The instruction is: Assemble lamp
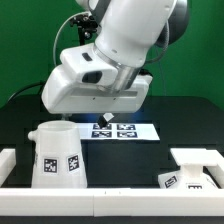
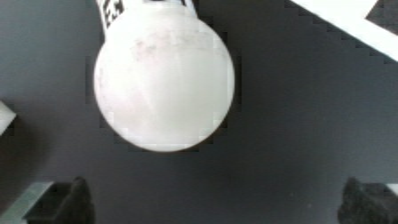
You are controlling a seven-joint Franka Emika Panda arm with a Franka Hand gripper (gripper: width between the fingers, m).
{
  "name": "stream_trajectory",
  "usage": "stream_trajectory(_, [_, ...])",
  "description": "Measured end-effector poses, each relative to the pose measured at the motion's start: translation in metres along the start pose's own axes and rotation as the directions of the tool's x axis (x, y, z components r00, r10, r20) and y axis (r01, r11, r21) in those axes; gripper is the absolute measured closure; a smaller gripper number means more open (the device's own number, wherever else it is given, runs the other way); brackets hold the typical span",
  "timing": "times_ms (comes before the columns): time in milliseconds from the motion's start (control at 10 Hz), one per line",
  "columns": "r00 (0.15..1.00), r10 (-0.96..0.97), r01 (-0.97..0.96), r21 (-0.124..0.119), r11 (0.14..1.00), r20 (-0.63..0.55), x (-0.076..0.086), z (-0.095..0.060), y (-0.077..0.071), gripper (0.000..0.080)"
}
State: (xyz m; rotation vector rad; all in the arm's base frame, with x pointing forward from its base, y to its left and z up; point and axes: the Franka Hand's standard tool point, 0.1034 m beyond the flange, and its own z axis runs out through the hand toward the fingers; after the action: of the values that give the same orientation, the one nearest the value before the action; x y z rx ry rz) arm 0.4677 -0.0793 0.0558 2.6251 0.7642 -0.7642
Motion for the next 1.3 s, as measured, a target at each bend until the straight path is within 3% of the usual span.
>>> stream_trajectory(100, [0.998,-0.031,0.031,0.000,1.000,0.049,0.000,0.003,0.006,0.0101])
stream_trajectory(200, [0.989,-0.058,0.059,-0.004,0.998,0.135,-0.009,0.007,0.023,0.0101])
stream_trajectory(300, [0.984,-0.057,0.064,-0.034,0.997,0.171,-0.007,0.000,0.038,0.0101])
stream_trajectory(400, [0.991,-0.048,0.055,-0.052,0.997,0.125,0.000,-0.005,0.043,0.0101])
stream_trajectory(800, [0.990,-0.051,0.058,-0.046,0.997,0.128,-0.002,-0.003,0.040,0.0101])
stream_trajectory(900, [0.992,-0.015,0.022,-0.055,0.998,0.123,-0.002,-0.001,0.040,0.0101])
stream_trajectory(1000, [0.989,0.101,-0.092,-0.079,0.993,0.111,-0.005,0.008,0.039,0.0101])
stream_trajectory(1100, [0.975,0.188,-0.179,-0.079,0.981,0.122,-0.010,0.017,0.032,0.0101])
stream_trajectory(1300, [0.980,0.177,-0.172,-0.062,0.983,0.095,-0.010,0.028,0.029,0.0101])
